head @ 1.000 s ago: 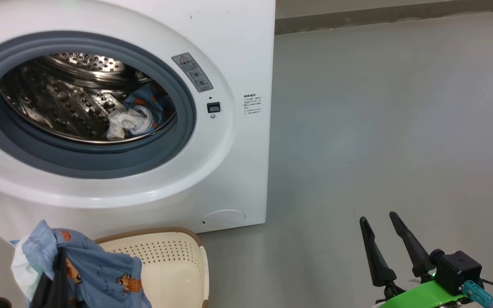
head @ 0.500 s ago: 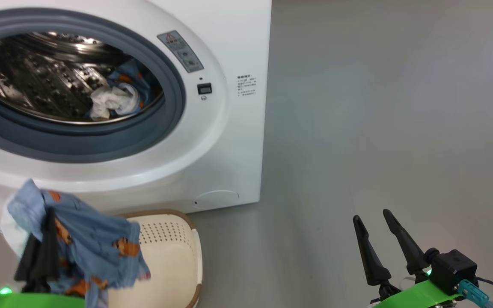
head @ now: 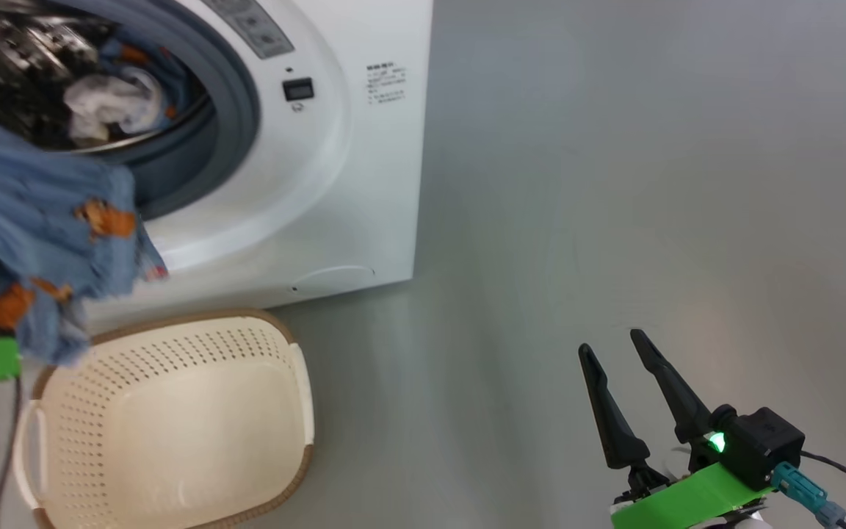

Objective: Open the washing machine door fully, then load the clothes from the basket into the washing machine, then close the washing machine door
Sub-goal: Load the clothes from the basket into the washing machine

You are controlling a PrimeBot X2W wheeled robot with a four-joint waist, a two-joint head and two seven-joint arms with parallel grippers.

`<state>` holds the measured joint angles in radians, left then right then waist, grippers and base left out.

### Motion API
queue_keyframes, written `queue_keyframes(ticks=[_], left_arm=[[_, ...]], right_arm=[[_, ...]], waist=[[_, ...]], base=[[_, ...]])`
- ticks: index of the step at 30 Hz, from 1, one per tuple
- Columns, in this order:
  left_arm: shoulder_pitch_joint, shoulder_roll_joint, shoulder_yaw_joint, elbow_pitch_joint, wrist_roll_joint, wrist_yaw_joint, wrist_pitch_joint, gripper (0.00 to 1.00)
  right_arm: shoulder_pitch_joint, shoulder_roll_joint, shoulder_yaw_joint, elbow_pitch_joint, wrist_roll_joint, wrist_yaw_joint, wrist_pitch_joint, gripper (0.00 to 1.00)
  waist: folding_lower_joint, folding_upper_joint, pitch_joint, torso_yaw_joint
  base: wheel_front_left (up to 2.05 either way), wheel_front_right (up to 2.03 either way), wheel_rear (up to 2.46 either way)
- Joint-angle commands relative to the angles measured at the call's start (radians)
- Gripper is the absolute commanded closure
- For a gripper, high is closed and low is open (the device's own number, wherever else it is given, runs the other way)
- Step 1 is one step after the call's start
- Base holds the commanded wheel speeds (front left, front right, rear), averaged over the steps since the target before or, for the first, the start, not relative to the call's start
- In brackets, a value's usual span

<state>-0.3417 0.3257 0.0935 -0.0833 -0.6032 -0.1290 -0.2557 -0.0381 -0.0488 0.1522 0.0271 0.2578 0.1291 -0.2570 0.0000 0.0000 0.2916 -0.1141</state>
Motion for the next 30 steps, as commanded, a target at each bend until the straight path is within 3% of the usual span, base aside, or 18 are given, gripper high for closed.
queue_keyframes(ticks=[1, 17, 30], left_arm=[[-0.043, 0.047, 0.046, -0.031, -0.007, -0.002, -0.006, 1.0], [-0.206, 0.149, 0.101, 0.052, -0.05, -0.002, -0.006, 1.0], [-0.361, 0.343, -0.12, 0.255, -0.109, -0.002, -0.006, 1.0]], right_arm=[[-0.019, -0.001, 0.029, -0.029, 0.008, 0.002, -0.005, 0.0], [-0.035, -0.001, 0.084, -0.11, 0.042, 0.002, -0.005, 0.0], [-0.057, -0.001, 0.113, -0.122, 0.064, 0.002, -0.005, 0.0]], waist=[[0.0, 0.0, 0.066, -0.044], [0.0, 0.0, 0.306, -0.14], [0.0, 0.0, 0.384, -0.152]], base=[[0.0, 0.0, 0.0], [0.0, 0.0, 0.0], [0.0, 0.0, 0.0]])
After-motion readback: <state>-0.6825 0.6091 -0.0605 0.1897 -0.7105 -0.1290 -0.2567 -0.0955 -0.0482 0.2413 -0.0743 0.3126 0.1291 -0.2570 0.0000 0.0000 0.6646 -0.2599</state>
